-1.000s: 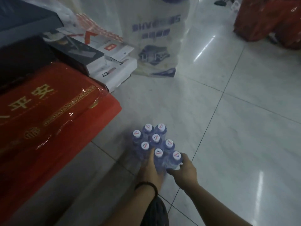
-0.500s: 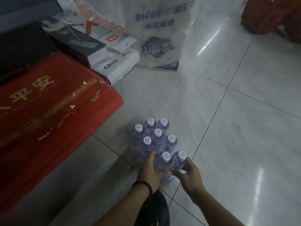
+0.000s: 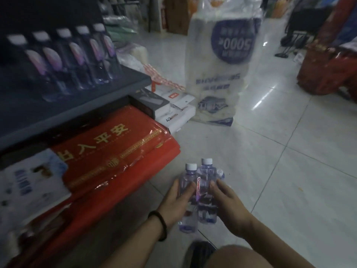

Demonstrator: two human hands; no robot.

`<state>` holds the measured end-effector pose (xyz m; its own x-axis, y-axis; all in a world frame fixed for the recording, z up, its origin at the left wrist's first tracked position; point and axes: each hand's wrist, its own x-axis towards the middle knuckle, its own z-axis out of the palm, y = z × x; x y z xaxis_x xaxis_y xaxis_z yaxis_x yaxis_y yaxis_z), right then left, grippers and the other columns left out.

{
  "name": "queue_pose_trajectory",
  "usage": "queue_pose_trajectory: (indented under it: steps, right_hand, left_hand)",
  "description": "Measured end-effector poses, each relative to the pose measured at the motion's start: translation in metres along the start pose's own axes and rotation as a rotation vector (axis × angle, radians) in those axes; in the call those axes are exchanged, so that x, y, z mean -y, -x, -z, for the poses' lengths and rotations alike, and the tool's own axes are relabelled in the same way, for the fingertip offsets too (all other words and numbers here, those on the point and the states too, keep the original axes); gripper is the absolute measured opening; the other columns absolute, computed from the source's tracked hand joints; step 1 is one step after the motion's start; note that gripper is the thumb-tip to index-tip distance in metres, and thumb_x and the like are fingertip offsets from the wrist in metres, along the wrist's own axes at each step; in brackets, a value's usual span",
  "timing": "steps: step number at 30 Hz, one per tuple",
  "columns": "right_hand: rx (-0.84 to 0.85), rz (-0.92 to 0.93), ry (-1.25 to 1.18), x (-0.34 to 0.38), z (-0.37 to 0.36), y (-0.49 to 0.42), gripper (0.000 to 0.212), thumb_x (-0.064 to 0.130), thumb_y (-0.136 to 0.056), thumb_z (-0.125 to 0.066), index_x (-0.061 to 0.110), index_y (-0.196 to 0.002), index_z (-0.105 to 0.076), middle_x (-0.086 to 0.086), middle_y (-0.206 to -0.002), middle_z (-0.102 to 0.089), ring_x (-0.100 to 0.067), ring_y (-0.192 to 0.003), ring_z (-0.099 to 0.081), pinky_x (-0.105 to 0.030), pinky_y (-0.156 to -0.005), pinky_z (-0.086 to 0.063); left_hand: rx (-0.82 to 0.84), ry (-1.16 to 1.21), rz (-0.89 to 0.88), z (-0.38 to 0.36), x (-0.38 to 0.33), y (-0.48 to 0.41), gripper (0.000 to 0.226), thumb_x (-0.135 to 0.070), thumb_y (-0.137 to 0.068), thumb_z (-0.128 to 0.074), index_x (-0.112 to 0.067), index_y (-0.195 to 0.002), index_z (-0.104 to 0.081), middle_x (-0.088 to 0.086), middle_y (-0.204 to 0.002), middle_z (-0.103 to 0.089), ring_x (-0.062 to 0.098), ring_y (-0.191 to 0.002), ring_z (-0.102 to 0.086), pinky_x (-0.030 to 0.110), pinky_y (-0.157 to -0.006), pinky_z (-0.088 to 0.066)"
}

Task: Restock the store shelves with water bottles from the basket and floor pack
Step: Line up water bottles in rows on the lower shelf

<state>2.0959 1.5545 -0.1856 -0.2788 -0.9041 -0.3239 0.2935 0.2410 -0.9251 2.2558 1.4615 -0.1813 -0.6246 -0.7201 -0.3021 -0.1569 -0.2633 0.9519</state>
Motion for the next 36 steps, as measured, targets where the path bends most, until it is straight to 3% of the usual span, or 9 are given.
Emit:
queue_pose_trajectory:
  steps: [4, 8, 11, 13, 16, 22, 26, 31, 36]
  right_hand:
    - [0.16, 0.003, 0.032, 0.056, -0.059, -0.004, 0.034, 0.011, -0.108, -0.053, 0.019, -0.14, -0.06, -0.019, -0.127, -0.073, -0.043, -0.117, -0.071, -0.064, -0.103, -0.054]
    - [0.253, 0.104, 0.123, 0.11, -0.128, 0.0, 0.045, -0.012, -0.095, -0.062, 0.012, -0.133, -0.061, -0.016, -0.112, -0.078, -0.032, -0.098, -0.078, -0.043, -0.073, -0.064]
    - [0.326, 0.216, 0.223, 0.138, -0.182, 0.001, 0.044, -0.012, -0.091, -0.069, 0.011, -0.129, -0.064, -0.01, -0.109, -0.079, -0.027, -0.097, -0.079, -0.038, -0.073, -0.066]
    - [0.35, 0.273, 0.257, 0.148, -0.22, -0.002, 0.044, -0.01, -0.089, -0.073, 0.01, -0.128, -0.066, -0.013, -0.114, -0.078, -0.033, -0.103, -0.078, -0.046, -0.081, -0.066]
    - [0.369, 0.342, 0.253, 0.152, -0.283, -0.01, 0.049, -0.003, -0.085, -0.081, 0.01, -0.13, -0.064, -0.017, -0.124, -0.074, -0.036, -0.109, -0.075, -0.06, -0.091, -0.062]
    - [0.403, 0.413, 0.267, 0.16, -0.407, -0.025, 0.043, -0.007, -0.088, -0.077, 0.013, -0.123, -0.065, -0.01, -0.11, -0.078, -0.028, -0.098, -0.078, -0.05, -0.085, -0.065]
    - [0.568, 0.461, 0.332, 0.161, -0.482, -0.038, 0.041, -0.004, -0.093, -0.072, 0.015, -0.128, -0.066, -0.009, -0.117, -0.077, -0.028, -0.109, -0.076, -0.053, -0.095, -0.061]
    - [0.672, 0.466, 0.331, 0.154, -0.559, -0.055, 0.045, -0.005, -0.09, -0.076, 0.019, -0.128, -0.068, -0.007, -0.117, -0.077, -0.026, -0.111, -0.075, -0.043, -0.09, -0.063]
    - [0.703, 0.492, 0.321, 0.148, -0.618, -0.079, 0.043, -0.01, -0.088, -0.075, 0.011, -0.126, -0.066, -0.014, -0.118, -0.075, -0.034, -0.116, -0.072, -0.045, -0.096, -0.061]
  left_hand:
    - [-0.08, 0.044, -0.049, 0.045, -0.061, 0.038, 0.042, -0.055, -0.101, -0.058, -0.054, -0.142, -0.048, -0.014, -0.12, -0.076, 0.009, -0.104, -0.076, 0.047, -0.091, -0.062]
    - [-0.178, 0.079, -0.073, 0.109, -0.103, 0.076, 0.027, -0.024, -0.095, -0.064, -0.026, -0.121, -0.071, 0.013, -0.119, -0.076, 0.037, -0.115, -0.071, 0.066, -0.104, -0.051]
    - [-0.217, 0.043, -0.167, 0.153, -0.136, 0.112, 0.031, -0.012, -0.1, -0.065, -0.02, -0.13, -0.066, 0.011, -0.123, -0.076, 0.032, -0.117, -0.072, 0.054, -0.103, -0.055]
    - [-0.294, -0.004, -0.231, 0.178, -0.157, 0.137, 0.032, -0.012, -0.098, -0.07, -0.021, -0.128, -0.068, 0.006, -0.119, -0.078, 0.026, -0.111, -0.075, 0.047, -0.098, -0.059]
    - [-0.45, -0.007, -0.316, 0.22, -0.176, 0.168, 0.028, -0.019, -0.093, -0.078, -0.024, -0.12, -0.072, 0.003, -0.111, -0.08, 0.023, -0.103, -0.078, 0.051, -0.094, -0.061]
    - [-0.648, 0.062, -0.471, 0.294, -0.198, 0.211, 0.031, -0.012, -0.104, -0.061, -0.032, -0.126, -0.057, -0.005, -0.106, -0.077, 0.007, -0.093, -0.076, 0.025, -0.074, -0.062]
    - [-0.724, 0.142, -0.499, 0.349, -0.197, 0.234, 0.033, -0.015, -0.107, -0.053, -0.04, -0.128, -0.055, -0.006, -0.113, -0.077, 0.014, -0.104, -0.075, 0.037, -0.085, -0.062]
    - [-1.084, 0.083, -0.604, 0.409, -0.185, 0.254, 0.035, -0.008, -0.099, -0.066, -0.037, -0.118, -0.059, -0.008, -0.107, -0.076, 0.002, -0.094, -0.073, 0.025, -0.083, -0.058]
    - [-1.321, -0.056, -0.621, 0.443, -0.173, 0.257, 0.05, -0.021, -0.096, -0.074, -0.054, -0.124, -0.049, -0.036, -0.116, -0.054, -0.005, -0.102, -0.061, 0.024, -0.092, -0.053]
